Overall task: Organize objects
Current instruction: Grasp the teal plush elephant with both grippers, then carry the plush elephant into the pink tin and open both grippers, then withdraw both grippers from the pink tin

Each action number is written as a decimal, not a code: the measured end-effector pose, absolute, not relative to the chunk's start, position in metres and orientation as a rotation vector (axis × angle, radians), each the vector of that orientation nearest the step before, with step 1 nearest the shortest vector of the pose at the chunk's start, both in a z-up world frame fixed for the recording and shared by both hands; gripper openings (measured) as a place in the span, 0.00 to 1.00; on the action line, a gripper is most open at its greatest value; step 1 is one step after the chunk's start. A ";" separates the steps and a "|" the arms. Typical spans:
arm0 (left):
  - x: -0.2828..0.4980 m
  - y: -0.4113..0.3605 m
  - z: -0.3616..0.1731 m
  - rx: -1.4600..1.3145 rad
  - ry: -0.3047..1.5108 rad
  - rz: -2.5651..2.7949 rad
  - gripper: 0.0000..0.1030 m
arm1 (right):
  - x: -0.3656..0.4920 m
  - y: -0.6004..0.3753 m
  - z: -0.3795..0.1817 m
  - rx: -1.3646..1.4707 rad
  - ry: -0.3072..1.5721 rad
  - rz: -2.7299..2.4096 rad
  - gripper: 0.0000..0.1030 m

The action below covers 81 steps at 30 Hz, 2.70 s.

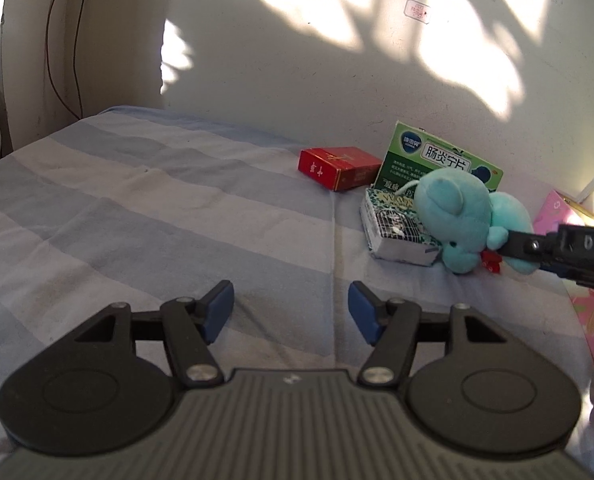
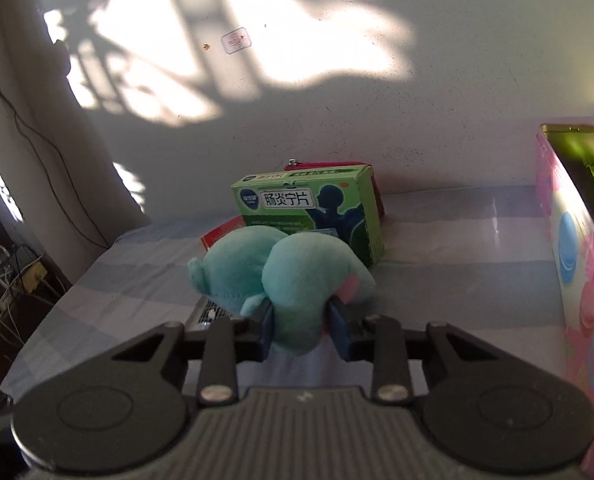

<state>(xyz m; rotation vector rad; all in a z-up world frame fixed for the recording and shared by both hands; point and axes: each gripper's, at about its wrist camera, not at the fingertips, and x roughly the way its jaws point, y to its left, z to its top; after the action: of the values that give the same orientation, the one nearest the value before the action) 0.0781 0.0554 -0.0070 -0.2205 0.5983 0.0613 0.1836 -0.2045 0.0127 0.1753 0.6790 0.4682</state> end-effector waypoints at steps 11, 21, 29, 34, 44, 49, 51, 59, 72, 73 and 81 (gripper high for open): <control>0.047 0.034 0.010 -0.425 0.540 -0.547 0.67 | -0.007 -0.267 0.014 -0.178 0.521 0.466 0.39; 0.019 0.008 0.006 -0.449 0.680 -0.760 0.67 | -0.006 -0.288 0.017 -0.001 0.549 0.535 0.73; 0.015 -0.016 -0.004 -0.375 0.759 -0.739 0.66 | 0.011 -0.289 -0.004 0.076 0.621 0.619 0.51; 0.027 -0.040 0.034 -0.348 0.690 -0.799 0.63 | 0.006 -0.308 0.021 0.045 0.465 0.542 0.47; 0.081 -0.190 0.079 -0.190 0.630 -0.955 0.63 | 0.037 -0.412 0.056 0.040 0.304 0.245 0.48; 0.102 -0.258 0.066 -0.157 0.675 -0.993 0.63 | 0.057 -0.471 0.045 0.059 0.327 0.122 0.48; 0.106 -0.278 0.062 -0.138 0.683 -0.986 0.63 | 0.064 -0.489 0.041 0.069 0.340 0.086 0.48; 0.115 -0.302 0.052 -0.054 0.690 -0.839 0.64 | 0.070 -0.514 0.033 0.055 0.280 -0.113 0.71; 0.050 -0.247 0.069 0.082 0.545 -0.610 0.64 | 0.038 -0.497 0.039 0.193 0.308 -0.036 0.67; 0.047 -0.239 0.067 0.079 0.550 -0.599 0.64 | 0.045 -0.494 0.040 0.177 0.342 -0.036 0.65; 0.040 -0.175 0.057 0.003 0.620 -0.484 0.65 | 0.150 -0.492 0.039 0.125 0.660 -0.029 0.46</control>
<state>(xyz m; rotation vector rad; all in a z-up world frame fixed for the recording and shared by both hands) 0.0405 -0.1755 0.0565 0.0025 0.6203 -0.4841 0.1500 -0.4921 0.0390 0.1252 0.6598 -0.0286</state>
